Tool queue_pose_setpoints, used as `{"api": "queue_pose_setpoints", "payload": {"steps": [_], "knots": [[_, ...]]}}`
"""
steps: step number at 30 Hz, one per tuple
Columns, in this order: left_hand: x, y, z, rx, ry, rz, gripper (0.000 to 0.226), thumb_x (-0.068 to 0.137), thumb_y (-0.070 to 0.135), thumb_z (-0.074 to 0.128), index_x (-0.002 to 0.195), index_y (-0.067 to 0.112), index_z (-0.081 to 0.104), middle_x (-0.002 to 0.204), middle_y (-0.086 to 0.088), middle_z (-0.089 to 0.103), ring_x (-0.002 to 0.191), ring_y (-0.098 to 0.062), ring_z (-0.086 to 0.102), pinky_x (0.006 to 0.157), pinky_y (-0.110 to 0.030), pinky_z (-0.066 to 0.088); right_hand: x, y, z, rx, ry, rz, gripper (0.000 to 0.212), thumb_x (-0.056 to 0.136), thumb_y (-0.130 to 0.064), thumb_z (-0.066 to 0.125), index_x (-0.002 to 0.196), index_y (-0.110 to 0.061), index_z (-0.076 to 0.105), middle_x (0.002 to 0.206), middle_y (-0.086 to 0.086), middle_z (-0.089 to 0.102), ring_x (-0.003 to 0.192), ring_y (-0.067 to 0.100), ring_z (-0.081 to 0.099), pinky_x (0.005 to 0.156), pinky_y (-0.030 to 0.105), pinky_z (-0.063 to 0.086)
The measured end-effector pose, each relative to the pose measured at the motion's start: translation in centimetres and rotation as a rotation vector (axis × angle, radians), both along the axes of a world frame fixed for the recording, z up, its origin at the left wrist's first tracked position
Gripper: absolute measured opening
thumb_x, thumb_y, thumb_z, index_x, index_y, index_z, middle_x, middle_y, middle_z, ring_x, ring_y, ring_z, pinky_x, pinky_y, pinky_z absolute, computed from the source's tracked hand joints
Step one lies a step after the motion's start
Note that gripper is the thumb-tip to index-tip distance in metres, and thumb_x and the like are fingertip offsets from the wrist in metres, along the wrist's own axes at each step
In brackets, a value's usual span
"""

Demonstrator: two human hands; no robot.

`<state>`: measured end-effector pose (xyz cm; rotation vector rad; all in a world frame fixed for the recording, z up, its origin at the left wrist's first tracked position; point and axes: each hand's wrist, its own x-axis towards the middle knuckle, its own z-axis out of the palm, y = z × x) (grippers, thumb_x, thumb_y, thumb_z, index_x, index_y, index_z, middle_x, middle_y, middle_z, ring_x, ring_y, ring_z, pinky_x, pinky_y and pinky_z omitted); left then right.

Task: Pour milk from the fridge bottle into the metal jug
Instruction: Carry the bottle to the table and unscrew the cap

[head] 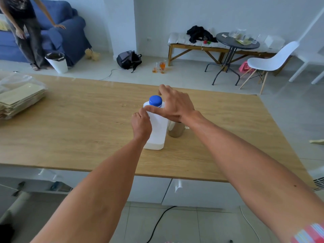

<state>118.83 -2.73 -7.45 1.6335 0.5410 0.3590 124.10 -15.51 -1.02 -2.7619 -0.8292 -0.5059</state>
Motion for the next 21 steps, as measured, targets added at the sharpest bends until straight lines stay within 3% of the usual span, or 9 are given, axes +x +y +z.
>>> {"api": "queue_pose_setpoints", "payload": {"steps": [2,5,9,11,13,16,19,21], "knots": [[-0.1,-0.2,0.2,-0.009,0.002,0.004,0.037,0.101,0.011,0.037,0.063,0.010,0.038,0.060,0.005,0.034,0.052,-0.007,0.031,0.054,-0.028,0.031,0.0,0.3,0.2,-0.018,0.013,0.002,0.063,0.088,-0.081,0.046,0.092,-0.018,0.047,0.084,-0.007,0.055,0.067,0.021,0.053,0.061,0.034,0.044],[-0.3,-0.3,0.4,0.043,-0.011,-0.013,0.040,0.100,0.002,0.035,0.063,0.016,0.029,0.061,0.000,0.030,0.042,-0.002,0.036,0.044,-0.019,0.030,-0.1,0.6,0.6,0.000,0.041,0.090,0.043,0.093,-0.058,0.050,0.096,-0.015,0.055,0.092,-0.003,0.054,0.071,0.022,0.052,0.063,0.036,0.049],[-0.5,-0.3,0.7,0.085,-0.026,-0.012,0.039,0.098,-0.003,0.034,0.063,0.014,0.028,0.062,-0.003,0.027,0.041,-0.002,0.036,0.041,-0.017,0.031,-0.7,0.9,1.6,0.051,-0.012,0.169,0.044,0.087,-0.048,0.043,0.100,-0.011,0.061,0.098,0.002,0.052,0.075,0.019,0.048,0.062,0.035,0.050],[-0.5,-0.2,0.6,0.052,-0.010,-0.025,0.037,0.099,-0.003,0.035,0.066,0.014,0.032,0.066,-0.004,0.030,0.045,-0.002,0.035,0.044,-0.017,0.029,-0.8,0.7,1.9,0.214,-0.031,0.155,0.039,0.085,-0.043,0.052,0.101,-0.009,0.061,0.099,0.003,0.055,0.075,0.019,0.049,0.061,0.033,0.047],[-0.7,-0.3,0.8,-0.008,0.009,-0.011,0.033,0.100,-0.002,0.036,0.072,0.016,0.037,0.071,-0.005,0.034,0.056,-0.005,0.035,0.056,-0.022,0.031,-0.7,0.1,1.6,0.533,0.002,0.068,0.030,0.083,-0.032,0.065,0.101,-0.009,0.062,0.094,0.001,0.059,0.074,0.018,0.052,0.065,0.033,0.049],[-0.9,-0.5,0.8,0.022,-0.012,-0.012,0.038,0.099,0.000,0.034,0.065,0.015,0.029,0.066,-0.002,0.030,0.045,-0.002,0.037,0.046,-0.018,0.031,-1.4,-1.3,-0.3,0.927,0.108,-0.126,0.031,0.080,-0.018,0.078,0.106,-0.008,0.064,0.088,-0.003,0.064,0.074,0.012,0.059,0.071,0.031,0.055],[-0.9,-0.6,0.9,0.002,0.003,0.001,0.039,0.098,0.005,0.034,0.062,0.016,0.025,0.057,0.007,0.030,0.040,-0.006,0.029,0.047,-0.024,0.025,-3.0,-3.2,-4.5,1.008,0.237,-0.285,0.046,0.079,-0.014,0.082,0.122,-0.009,0.065,0.103,-0.007,0.062,0.087,0.007,0.063,0.083,0.023,0.055],[-0.9,-0.7,1.1,-0.017,0.023,0.011,0.039,0.097,0.008,0.035,0.062,0.018,0.022,0.051,0.011,0.025,0.042,-0.008,0.023,0.052,-0.031,0.020,-4.1,-4.2,-7.8,0.968,0.261,-0.355,0.043,0.077,-0.013,0.083,0.117,-0.009,0.070,0.108,-0.002,0.061,0.094,0.012,0.061,0.086,0.016,0.050]]}}
